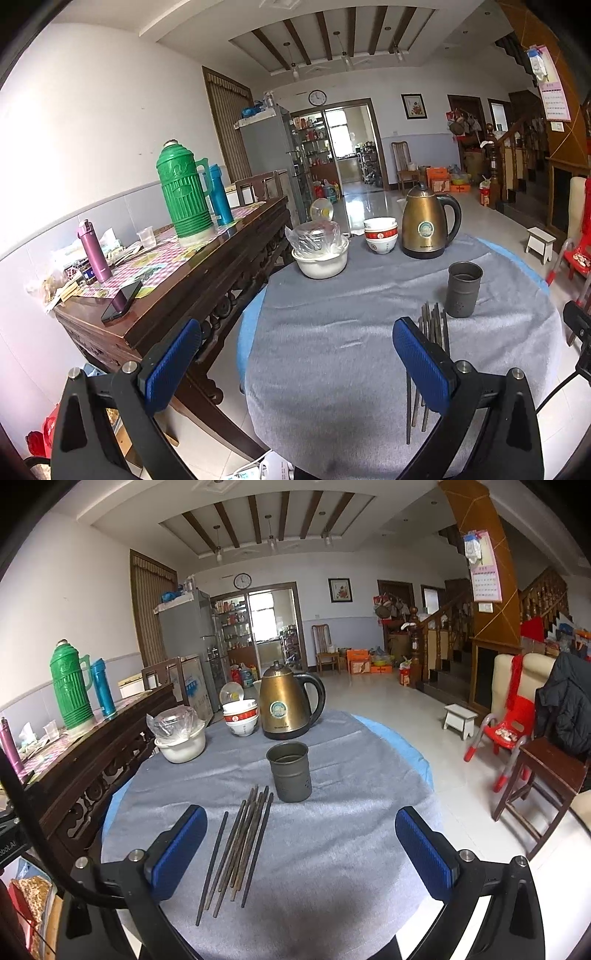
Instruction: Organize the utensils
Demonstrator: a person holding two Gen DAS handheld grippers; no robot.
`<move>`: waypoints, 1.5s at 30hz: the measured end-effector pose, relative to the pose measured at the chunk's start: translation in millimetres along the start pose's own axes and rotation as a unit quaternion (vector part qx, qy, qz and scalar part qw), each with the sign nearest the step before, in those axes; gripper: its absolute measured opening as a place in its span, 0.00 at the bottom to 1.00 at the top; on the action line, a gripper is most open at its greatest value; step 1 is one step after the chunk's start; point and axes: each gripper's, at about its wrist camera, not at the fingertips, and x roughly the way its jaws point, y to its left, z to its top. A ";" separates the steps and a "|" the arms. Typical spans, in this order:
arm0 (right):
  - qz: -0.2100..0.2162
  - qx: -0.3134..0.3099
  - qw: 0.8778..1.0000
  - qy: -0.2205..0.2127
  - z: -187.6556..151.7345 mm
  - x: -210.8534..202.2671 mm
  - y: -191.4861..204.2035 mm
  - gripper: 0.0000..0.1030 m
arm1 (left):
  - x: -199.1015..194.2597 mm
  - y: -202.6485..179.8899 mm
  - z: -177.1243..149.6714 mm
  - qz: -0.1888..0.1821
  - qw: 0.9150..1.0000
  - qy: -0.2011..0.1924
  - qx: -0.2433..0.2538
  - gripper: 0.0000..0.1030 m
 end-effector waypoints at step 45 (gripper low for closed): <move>-0.006 -0.001 1.000 0.003 -5.1 -1.0 0.6 1.00 | 3.1 0.0 -5.8 -0.007 1.000 0.007 -0.001 1.00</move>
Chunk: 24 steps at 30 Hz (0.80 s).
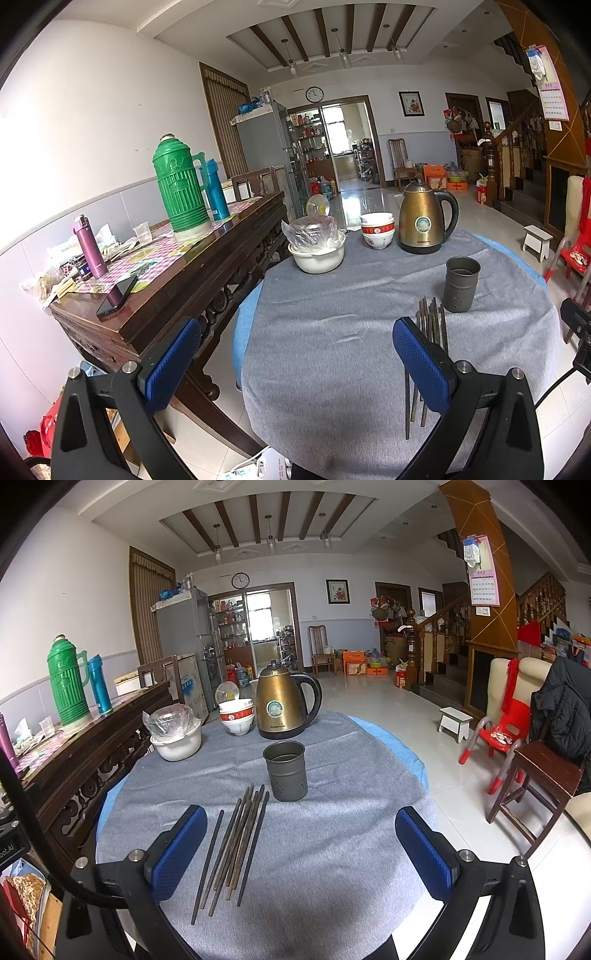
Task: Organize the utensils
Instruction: 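Grasp a dark chopstick with the right gripper while the left gripper grasps another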
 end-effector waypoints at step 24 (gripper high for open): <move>0.164 0.066 0.958 0.226 -17.2 217.5 -2.3 0.38 | 225.2 -46.5 -50.9 -0.242 0.923 0.290 -0.070 0.61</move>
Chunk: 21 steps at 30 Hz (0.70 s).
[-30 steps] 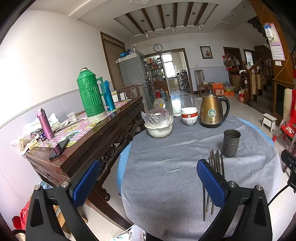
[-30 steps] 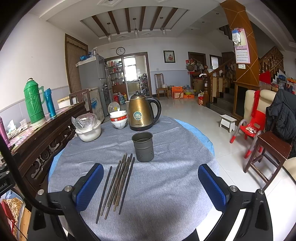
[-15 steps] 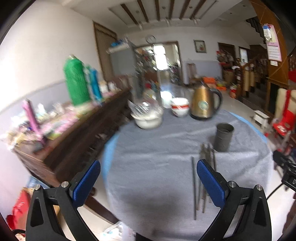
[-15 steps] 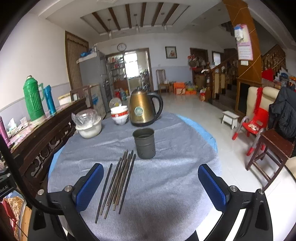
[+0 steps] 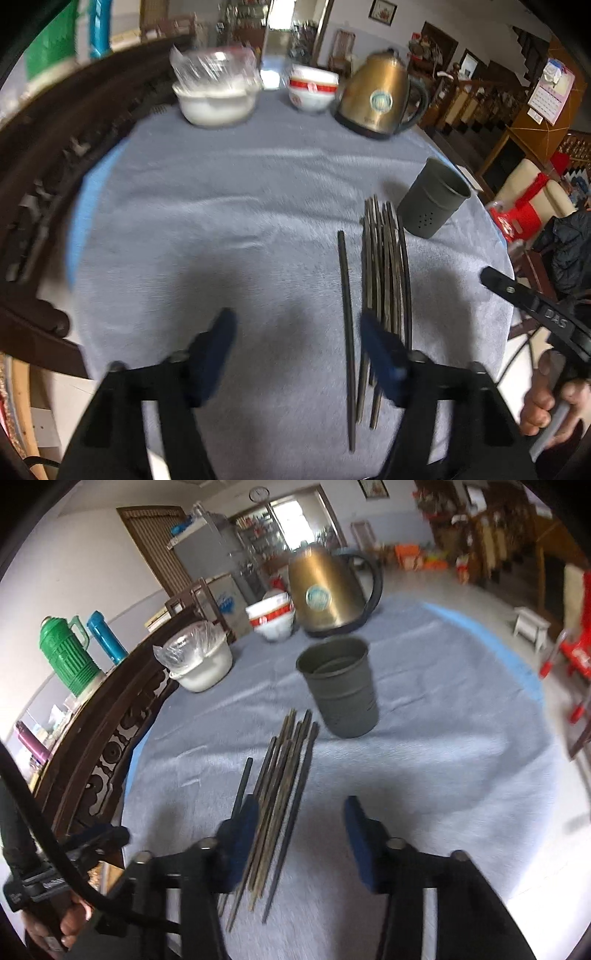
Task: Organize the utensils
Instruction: 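Grasp a dark chopstick with the right gripper while the left gripper grasps another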
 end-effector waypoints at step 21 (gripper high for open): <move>-0.039 0.054 0.994 0.082 41.6 124.9 -17.5 0.32 | 114.2 -22.9 66.9 -0.030 0.994 0.105 0.005 0.54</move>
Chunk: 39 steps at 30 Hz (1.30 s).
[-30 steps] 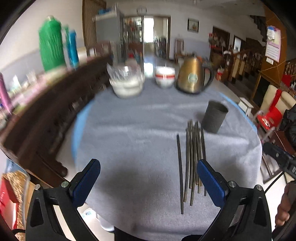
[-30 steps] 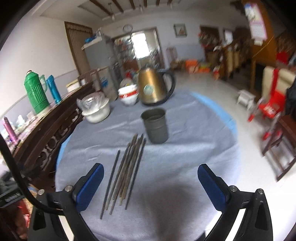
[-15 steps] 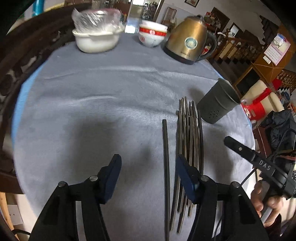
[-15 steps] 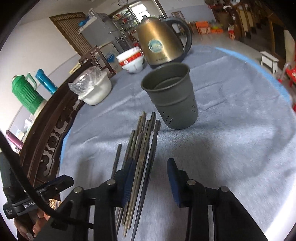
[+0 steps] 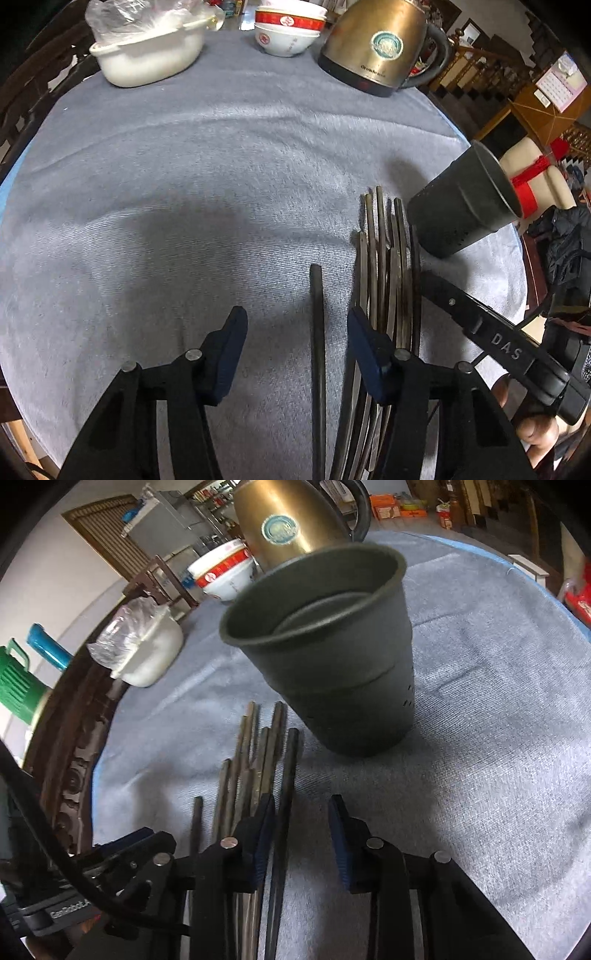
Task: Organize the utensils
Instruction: 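Grasp a dark chopstick with the right gripper while the left gripper grasps another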
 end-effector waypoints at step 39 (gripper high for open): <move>0.049 -0.100 0.994 -0.007 5.4 -49.7 16.8 0.07 | -2.9 -1.9 24.8 -0.003 1.000 -0.010 0.010 0.05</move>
